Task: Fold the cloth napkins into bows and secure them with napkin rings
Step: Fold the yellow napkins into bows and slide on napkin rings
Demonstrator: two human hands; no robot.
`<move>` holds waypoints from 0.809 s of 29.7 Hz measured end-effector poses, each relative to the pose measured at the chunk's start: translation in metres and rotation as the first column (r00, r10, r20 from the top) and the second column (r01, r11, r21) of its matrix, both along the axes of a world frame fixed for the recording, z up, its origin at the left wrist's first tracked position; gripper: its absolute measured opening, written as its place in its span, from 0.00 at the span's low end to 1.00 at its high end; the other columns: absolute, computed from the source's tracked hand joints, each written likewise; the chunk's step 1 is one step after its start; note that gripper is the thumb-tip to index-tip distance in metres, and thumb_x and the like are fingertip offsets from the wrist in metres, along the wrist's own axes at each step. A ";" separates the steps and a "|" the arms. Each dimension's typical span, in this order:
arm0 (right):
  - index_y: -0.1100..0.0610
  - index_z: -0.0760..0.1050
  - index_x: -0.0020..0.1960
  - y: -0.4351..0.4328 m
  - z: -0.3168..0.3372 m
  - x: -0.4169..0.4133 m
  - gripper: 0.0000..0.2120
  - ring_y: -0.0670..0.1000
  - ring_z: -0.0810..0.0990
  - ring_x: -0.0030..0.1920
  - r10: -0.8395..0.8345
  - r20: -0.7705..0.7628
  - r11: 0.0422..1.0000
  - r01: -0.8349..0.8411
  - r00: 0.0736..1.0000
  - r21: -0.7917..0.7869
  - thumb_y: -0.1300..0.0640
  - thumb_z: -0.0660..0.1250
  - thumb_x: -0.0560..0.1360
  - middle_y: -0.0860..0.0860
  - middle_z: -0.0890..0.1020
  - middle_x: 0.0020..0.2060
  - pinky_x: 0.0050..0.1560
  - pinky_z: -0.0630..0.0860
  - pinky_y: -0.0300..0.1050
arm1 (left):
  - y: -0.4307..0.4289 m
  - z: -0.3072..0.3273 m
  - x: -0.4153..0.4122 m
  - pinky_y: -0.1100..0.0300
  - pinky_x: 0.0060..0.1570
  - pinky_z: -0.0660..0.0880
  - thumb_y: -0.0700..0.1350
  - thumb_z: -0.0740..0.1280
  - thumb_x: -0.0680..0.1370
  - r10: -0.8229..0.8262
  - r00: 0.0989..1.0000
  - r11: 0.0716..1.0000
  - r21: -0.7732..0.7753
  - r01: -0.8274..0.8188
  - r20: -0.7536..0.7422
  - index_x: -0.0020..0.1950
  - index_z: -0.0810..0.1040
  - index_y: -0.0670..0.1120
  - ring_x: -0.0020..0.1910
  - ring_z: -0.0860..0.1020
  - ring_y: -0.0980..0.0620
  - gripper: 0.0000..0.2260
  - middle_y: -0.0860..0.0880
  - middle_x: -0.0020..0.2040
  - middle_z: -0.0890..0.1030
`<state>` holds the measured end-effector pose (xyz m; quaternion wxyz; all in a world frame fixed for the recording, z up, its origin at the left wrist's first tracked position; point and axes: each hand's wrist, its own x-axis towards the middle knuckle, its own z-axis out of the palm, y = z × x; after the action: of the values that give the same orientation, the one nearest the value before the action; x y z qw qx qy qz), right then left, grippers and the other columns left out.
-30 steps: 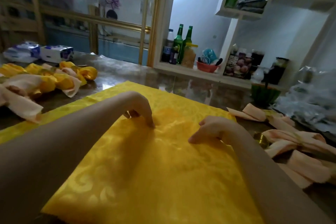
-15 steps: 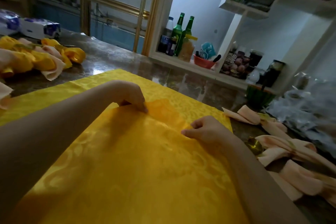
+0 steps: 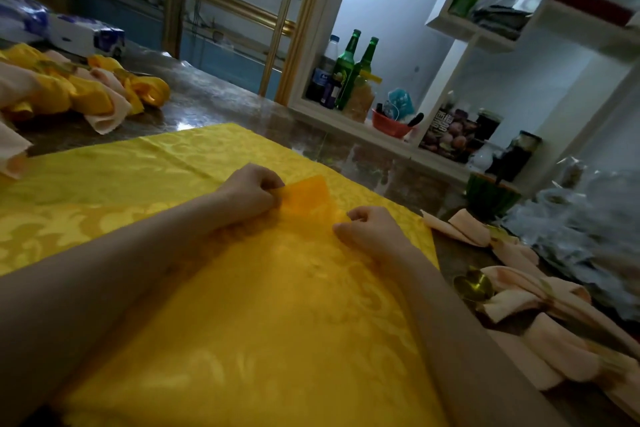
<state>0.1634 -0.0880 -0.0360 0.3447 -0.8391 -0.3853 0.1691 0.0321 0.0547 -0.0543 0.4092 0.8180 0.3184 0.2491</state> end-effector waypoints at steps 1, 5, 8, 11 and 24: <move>0.56 0.78 0.47 0.001 -0.005 -0.003 0.06 0.51 0.77 0.39 0.003 0.028 0.998 -0.004 1.000 0.056 0.65 0.66 0.72 0.47 0.74 0.35 0.46 0.76 0.54 | 0.000 -0.003 0.000 0.67 0.27 0.70 0.29 0.62 0.74 -0.007 1.000 0.999 0.054 0.006 0.023 0.51 0.81 0.41 0.31 0.74 0.57 0.12 0.50 0.37 0.78; 0.49 0.75 0.36 0.005 -0.019 -0.002 0.16 0.46 0.74 0.37 0.024 0.125 0.986 -0.045 0.992 0.163 0.70 0.62 0.69 0.44 0.75 0.33 0.42 0.74 0.48 | -0.002 -0.005 -0.002 0.70 0.27 0.72 0.27 0.61 0.72 -0.013 0.993 0.995 0.104 0.001 0.114 0.38 0.80 0.46 0.27 0.76 0.61 0.16 0.47 0.36 0.81; 0.50 0.78 0.35 0.007 -0.020 -0.002 0.16 0.44 0.76 0.41 0.000 0.156 0.988 -0.024 0.988 0.154 0.69 0.61 0.70 0.43 0.77 0.36 0.46 0.72 0.42 | -0.004 -0.010 0.001 0.57 0.49 0.76 0.39 0.67 0.73 0.004 1.000 0.982 0.187 -0.005 0.007 0.35 0.80 0.52 0.44 0.79 0.53 0.10 0.49 0.44 0.82; 0.50 0.81 0.38 0.010 -0.020 -0.005 0.09 0.48 0.78 0.51 -0.001 0.177 0.989 -0.024 0.984 0.144 0.60 0.64 0.71 0.44 0.81 0.42 0.59 0.72 0.50 | -0.006 -0.009 0.003 0.53 0.64 0.64 0.49 0.70 0.73 -0.017 0.987 0.959 0.278 0.062 -0.162 0.47 0.79 0.56 0.56 0.74 0.53 0.04 0.53 0.52 0.78; 0.50 0.73 0.42 0.015 -0.023 -0.014 0.08 0.48 0.74 0.48 0.121 0.442 0.979 -0.181 0.889 0.096 0.63 0.66 0.69 0.47 0.75 0.44 0.58 0.72 0.53 | -0.007 -0.003 0.003 0.55 0.58 0.59 0.42 0.64 0.76 0.010 0.967 0.847 0.516 0.128 -0.255 0.57 0.76 0.52 0.59 0.70 0.52 0.11 0.52 0.54 0.74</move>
<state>0.1489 -0.0731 -0.0590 0.2916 -0.7980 -0.5270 -0.0221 0.0348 0.0475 -0.0575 0.1329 0.9329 0.2606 0.2101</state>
